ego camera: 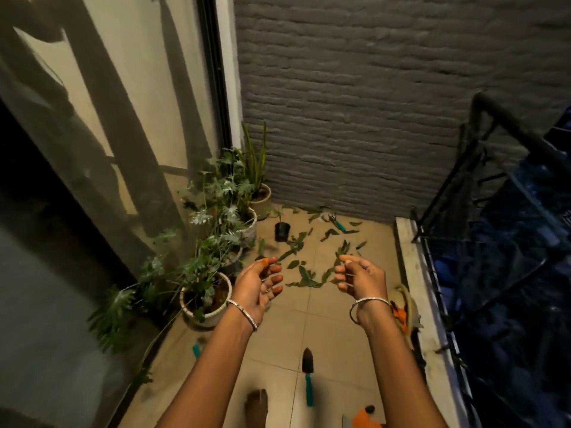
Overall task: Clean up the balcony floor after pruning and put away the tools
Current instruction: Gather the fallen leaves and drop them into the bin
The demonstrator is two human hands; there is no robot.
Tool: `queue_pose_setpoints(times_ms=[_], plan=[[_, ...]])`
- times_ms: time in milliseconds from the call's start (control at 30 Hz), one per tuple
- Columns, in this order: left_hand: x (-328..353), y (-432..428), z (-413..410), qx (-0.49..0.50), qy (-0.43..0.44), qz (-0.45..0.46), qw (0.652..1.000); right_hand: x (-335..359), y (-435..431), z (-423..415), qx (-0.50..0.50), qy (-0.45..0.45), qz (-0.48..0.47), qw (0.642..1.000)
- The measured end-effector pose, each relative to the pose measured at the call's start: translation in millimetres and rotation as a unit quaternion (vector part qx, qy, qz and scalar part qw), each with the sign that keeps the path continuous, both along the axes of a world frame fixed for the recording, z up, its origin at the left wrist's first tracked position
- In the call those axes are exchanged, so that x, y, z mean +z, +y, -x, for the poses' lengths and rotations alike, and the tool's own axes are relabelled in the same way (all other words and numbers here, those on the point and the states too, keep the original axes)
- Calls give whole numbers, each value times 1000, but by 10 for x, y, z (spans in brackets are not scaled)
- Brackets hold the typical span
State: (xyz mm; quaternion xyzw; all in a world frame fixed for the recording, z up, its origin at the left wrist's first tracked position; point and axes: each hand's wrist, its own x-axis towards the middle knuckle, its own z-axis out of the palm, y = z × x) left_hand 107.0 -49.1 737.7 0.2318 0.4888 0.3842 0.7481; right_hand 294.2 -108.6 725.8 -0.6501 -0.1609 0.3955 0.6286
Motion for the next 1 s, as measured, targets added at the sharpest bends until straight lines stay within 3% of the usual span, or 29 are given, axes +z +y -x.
queue_pose_setpoints(times_ms=[433, 767, 900, 1000], plan=[[-529, 1923, -218, -16, 54, 74, 996, -440, 1497, -472, -80, 36, 68, 994], [-971, 2634, -956, -80, 95, 136, 983, -865, 1779, -1000, -135, 55, 131, 981], [-1252, 2820, -1174, -96, 40, 176, 979, -1209, 1953, -1250, -145, 73, 161, 973], [-1543, 2971, -1296, -83, 113, 182, 973, -1545, 2235, -1422, -121, 78, 194, 970]])
